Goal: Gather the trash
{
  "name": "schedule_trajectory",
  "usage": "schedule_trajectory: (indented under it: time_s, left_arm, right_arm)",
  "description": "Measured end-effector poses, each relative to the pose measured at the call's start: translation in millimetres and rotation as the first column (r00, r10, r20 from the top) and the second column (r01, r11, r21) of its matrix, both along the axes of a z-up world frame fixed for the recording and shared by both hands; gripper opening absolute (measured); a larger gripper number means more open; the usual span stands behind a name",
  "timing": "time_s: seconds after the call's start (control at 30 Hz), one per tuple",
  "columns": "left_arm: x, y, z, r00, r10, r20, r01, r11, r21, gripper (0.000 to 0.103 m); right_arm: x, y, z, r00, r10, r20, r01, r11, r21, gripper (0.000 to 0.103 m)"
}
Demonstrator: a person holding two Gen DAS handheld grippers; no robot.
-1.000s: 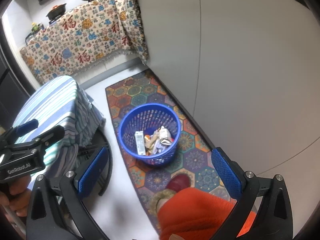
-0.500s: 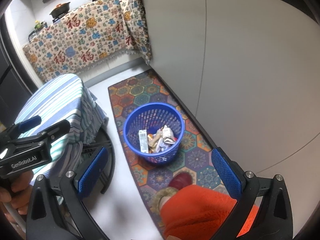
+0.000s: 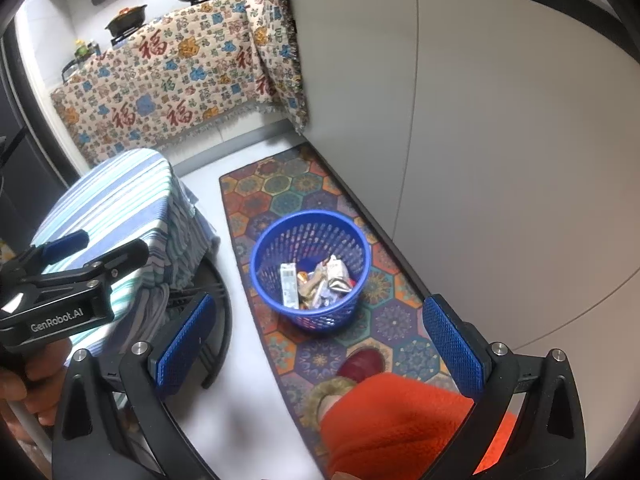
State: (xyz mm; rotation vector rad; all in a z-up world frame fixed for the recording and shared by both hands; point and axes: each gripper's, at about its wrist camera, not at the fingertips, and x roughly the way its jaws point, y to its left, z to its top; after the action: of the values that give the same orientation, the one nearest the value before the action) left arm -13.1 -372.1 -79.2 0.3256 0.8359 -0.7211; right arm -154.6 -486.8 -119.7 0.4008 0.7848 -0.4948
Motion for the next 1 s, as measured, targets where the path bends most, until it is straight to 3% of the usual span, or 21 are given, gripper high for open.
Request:
schedule_trajectory:
  time_s: [1.0]
  left_arm:
    - [-0.8, -1.9, -6.7, 1.0, -0.015, -0.005, 0.016, 1.0, 0.019, 0.103]
  right_arm:
    - [0.7, -0.9, -5.7, 1.0, -0.012, -0.012, 0.012, 1.0, 0.014, 0.103]
